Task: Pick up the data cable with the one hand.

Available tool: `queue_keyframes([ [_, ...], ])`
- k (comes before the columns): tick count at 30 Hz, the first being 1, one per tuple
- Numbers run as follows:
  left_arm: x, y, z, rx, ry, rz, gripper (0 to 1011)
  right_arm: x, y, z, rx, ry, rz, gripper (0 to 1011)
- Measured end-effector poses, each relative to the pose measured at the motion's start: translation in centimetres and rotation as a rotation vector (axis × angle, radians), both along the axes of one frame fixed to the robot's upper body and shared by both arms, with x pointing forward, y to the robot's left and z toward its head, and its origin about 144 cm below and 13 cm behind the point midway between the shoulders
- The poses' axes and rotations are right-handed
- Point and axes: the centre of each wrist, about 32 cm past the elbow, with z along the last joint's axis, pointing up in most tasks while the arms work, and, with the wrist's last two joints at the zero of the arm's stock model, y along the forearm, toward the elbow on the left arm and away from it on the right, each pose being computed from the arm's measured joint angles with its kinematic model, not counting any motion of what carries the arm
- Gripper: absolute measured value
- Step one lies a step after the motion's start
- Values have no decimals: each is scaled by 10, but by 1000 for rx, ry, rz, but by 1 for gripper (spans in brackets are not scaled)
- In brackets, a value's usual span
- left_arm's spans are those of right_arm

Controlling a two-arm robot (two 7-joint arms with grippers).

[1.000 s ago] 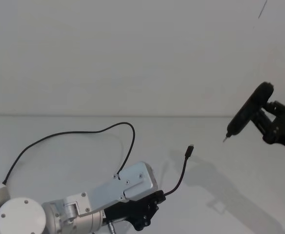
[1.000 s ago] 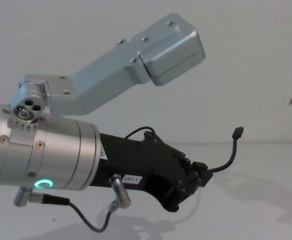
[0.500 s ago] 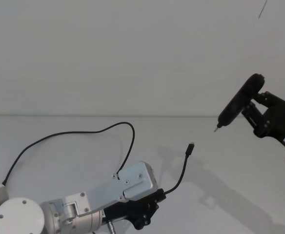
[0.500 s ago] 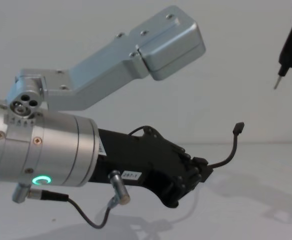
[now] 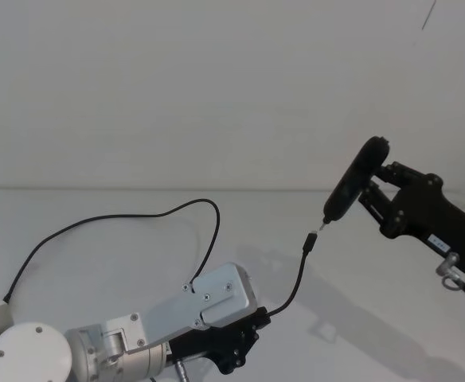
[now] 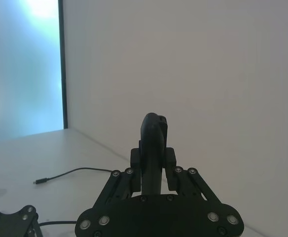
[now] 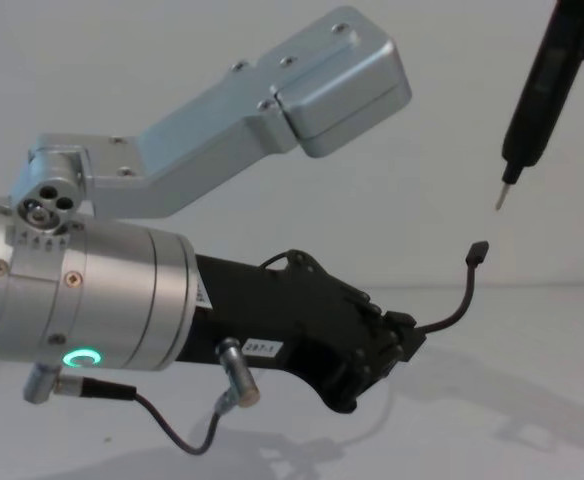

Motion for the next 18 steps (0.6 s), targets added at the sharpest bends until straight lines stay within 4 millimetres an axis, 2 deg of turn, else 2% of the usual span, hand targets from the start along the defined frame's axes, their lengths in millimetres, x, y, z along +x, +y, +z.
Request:
queue_keyframes([
  [18, 0, 0, 0, 0, -1, 0, 43, 13, 15, -14, -53, -49, 30, 279],
])
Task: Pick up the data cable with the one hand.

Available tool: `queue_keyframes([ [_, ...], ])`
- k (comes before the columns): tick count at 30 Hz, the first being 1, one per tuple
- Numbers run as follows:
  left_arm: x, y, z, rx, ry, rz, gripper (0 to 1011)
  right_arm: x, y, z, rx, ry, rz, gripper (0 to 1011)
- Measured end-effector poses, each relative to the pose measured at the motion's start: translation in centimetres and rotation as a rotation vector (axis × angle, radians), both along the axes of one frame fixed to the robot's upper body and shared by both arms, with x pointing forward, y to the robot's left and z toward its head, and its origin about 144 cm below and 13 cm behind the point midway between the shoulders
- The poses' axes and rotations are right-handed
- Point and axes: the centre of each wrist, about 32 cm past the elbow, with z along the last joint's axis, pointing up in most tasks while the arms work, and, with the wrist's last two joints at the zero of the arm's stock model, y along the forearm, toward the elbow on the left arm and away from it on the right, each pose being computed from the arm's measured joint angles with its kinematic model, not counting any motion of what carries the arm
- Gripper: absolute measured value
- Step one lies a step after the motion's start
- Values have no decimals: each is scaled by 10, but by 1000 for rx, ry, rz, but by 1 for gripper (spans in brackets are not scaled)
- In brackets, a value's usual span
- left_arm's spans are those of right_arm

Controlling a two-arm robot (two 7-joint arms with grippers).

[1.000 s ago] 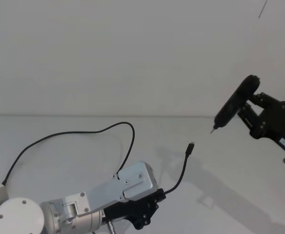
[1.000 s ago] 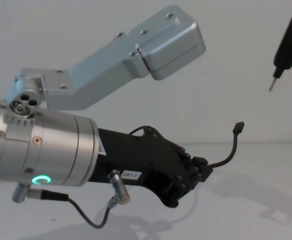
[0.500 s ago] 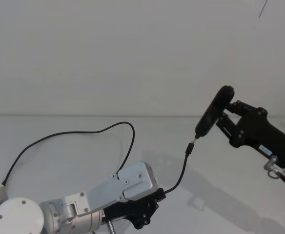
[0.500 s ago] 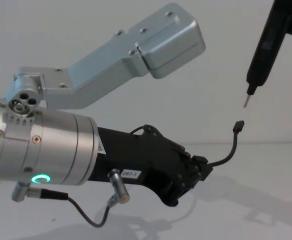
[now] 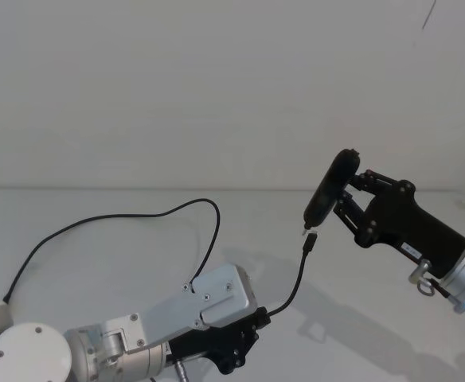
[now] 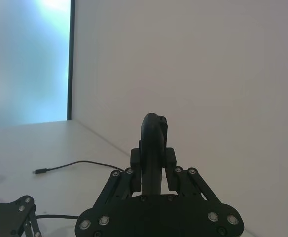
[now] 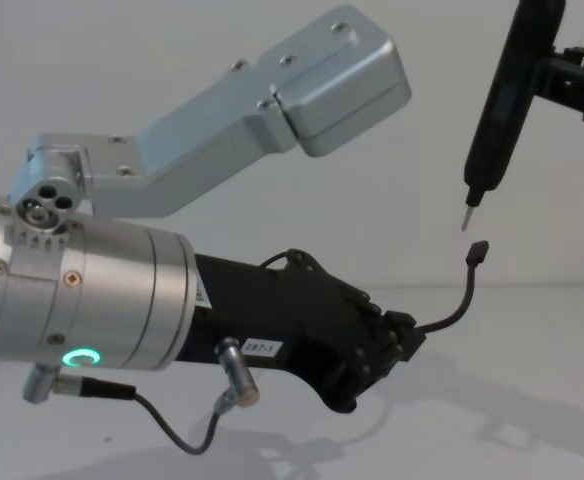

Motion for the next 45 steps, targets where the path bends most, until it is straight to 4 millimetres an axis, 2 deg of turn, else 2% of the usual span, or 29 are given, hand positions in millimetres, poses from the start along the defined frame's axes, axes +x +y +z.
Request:
queue_keyframes([
  [18, 0, 0, 0, 0, 0, 0, 43, 12, 3, -9, -57, -35, -44, 279],
  [45, 0, 0, 0, 0, 0, 0, 43, 14, -8, 1, -107, 47, -73, 279],
])
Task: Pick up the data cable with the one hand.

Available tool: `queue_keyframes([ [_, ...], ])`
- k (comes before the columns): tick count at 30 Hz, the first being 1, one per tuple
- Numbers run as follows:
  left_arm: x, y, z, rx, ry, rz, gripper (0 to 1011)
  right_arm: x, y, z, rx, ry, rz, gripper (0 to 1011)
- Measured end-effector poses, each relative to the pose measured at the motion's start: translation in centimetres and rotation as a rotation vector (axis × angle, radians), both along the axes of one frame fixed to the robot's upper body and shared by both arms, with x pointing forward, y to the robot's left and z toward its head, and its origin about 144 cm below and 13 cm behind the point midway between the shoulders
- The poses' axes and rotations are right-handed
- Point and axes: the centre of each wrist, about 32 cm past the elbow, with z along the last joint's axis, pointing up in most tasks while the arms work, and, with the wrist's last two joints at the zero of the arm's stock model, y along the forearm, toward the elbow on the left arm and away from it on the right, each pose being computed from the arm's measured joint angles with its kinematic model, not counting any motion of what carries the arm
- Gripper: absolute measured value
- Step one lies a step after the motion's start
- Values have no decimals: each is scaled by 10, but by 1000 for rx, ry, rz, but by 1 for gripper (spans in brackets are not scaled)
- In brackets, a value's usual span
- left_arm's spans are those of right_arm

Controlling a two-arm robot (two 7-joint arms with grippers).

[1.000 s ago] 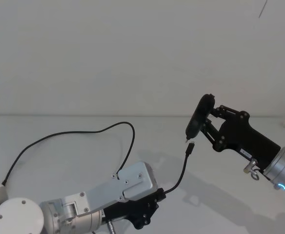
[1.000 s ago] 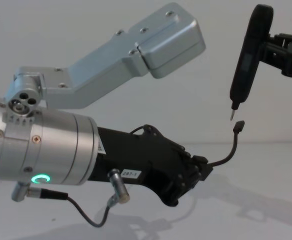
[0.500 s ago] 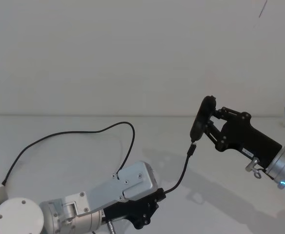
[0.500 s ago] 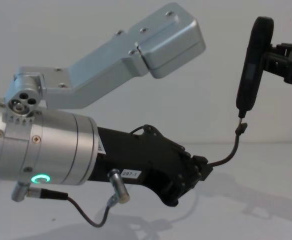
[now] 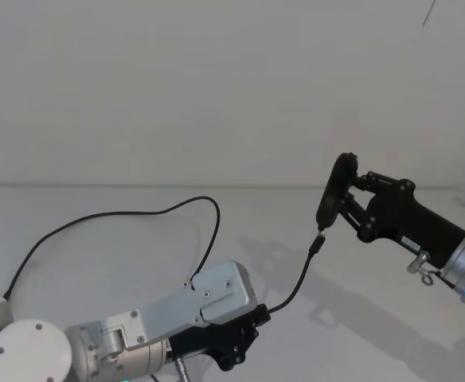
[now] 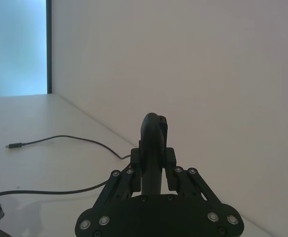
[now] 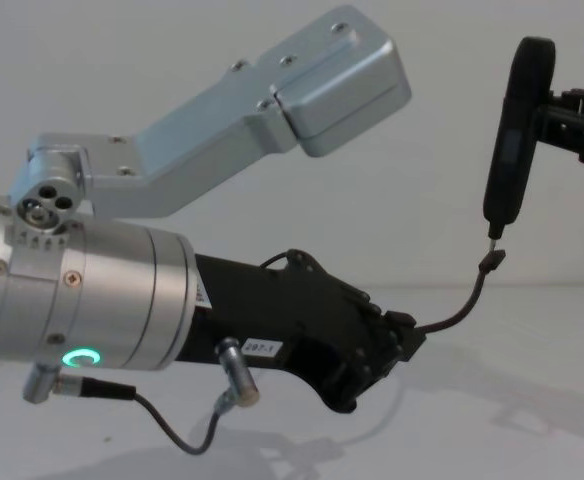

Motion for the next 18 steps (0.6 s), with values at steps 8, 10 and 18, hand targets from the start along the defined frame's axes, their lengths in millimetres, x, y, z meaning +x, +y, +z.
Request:
queue_keyframes([
  [8, 0, 0, 0, 0, 0, 0, 43, 0, -3, 4, 8, -9, -16, 279],
  [10, 0, 0, 0, 0, 0, 0, 43, 0, -4, 4, 8, -11, -18, 279],
  [18, 0, 0, 0, 0, 0, 0, 43, -1, -7, 6, 13, -16, -24, 279],
])
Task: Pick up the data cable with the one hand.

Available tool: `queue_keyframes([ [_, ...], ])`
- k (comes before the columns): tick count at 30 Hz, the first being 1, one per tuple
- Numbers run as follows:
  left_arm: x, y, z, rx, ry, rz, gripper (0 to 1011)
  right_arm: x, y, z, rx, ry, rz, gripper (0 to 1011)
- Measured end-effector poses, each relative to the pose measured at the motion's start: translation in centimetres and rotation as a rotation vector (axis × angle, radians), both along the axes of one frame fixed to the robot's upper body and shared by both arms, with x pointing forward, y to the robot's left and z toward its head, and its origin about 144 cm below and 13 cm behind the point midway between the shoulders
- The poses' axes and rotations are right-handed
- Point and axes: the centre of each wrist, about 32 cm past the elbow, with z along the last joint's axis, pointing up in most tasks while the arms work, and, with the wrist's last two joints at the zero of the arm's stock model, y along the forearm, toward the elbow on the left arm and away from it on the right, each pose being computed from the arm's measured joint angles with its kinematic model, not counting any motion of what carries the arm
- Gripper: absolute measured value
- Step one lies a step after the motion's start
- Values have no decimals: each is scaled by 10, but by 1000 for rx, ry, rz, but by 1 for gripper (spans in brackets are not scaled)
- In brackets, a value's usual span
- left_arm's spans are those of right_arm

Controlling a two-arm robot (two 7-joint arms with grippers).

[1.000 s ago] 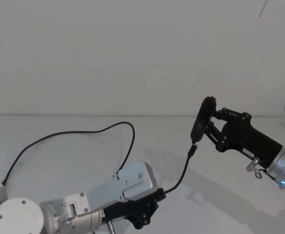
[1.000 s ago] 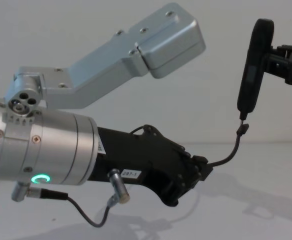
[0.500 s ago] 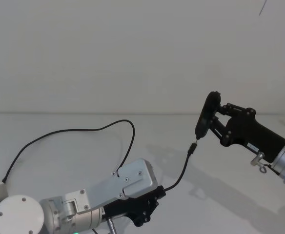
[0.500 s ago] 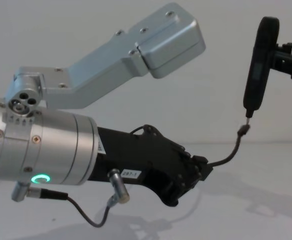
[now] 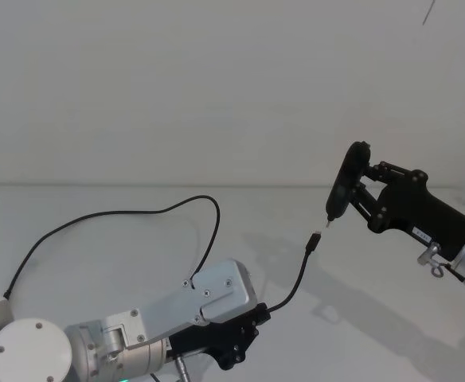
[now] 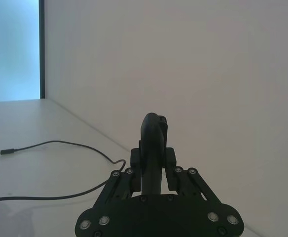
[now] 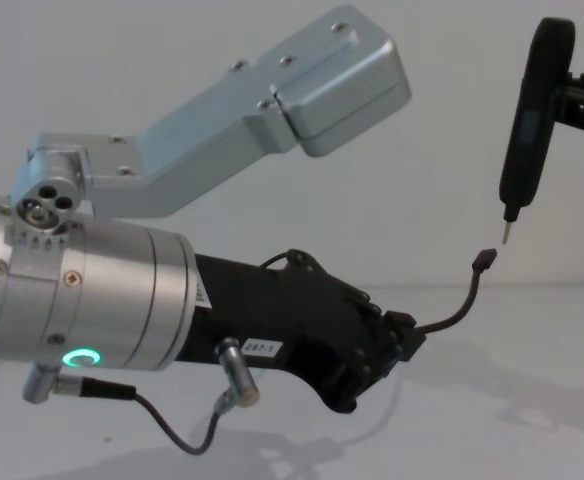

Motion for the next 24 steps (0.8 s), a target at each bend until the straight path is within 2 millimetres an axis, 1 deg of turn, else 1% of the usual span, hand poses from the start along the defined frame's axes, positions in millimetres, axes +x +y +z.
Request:
queue_keyframes([
  [24, 0, 0, 0, 0, 0, 0, 43, -1, -1, 0, 16, 22, 14, 279],
])
